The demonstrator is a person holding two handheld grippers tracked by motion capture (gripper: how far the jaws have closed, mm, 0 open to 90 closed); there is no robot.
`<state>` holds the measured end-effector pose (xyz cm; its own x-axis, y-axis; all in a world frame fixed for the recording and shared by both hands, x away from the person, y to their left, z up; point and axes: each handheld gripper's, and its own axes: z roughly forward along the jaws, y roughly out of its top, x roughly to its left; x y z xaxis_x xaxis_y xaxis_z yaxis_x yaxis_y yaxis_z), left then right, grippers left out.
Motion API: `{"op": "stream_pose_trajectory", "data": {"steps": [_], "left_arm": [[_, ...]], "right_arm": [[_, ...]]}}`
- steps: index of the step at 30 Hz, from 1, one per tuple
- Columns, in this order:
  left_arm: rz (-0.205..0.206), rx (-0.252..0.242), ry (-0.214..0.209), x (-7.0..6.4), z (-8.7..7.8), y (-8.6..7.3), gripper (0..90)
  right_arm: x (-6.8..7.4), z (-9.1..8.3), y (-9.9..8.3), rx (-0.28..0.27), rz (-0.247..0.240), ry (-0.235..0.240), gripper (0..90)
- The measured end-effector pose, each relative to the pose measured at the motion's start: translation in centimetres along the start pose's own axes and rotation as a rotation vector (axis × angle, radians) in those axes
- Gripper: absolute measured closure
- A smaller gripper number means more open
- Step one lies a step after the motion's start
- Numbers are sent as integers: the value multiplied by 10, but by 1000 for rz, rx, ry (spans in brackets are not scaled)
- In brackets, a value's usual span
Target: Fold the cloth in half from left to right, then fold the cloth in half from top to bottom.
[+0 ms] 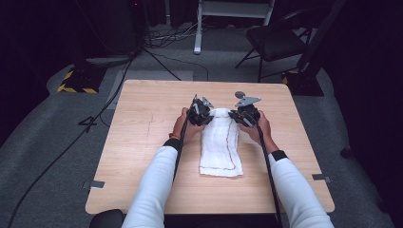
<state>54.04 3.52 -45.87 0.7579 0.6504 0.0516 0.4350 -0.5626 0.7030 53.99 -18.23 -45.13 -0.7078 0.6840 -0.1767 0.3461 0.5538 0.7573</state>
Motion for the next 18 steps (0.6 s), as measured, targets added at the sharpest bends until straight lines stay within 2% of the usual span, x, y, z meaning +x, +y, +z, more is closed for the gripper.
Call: {"op": "stream_pose_trajectory", "data": {"steps": [2, 7, 12, 16, 18], "left_arm": [[6, -9, 12, 1, -3, 2, 790], [10, -21, 12, 4, -9, 5, 795], [-3, -41, 12, 1, -12, 4, 793], [14, -36, 11, 1, -14, 9, 794], [2, -52, 12, 2, -16, 12, 796]], "right_arm": [[0, -1, 3, -7, -8, -9, 832], [0, -6, 8, -28, -12, -15, 834], [2, -10, 9, -36, -25, -22, 835], [1, -13, 10, -39, -37, -23, 837], [0, -16, 12, -49, -41, -24, 837]]}}
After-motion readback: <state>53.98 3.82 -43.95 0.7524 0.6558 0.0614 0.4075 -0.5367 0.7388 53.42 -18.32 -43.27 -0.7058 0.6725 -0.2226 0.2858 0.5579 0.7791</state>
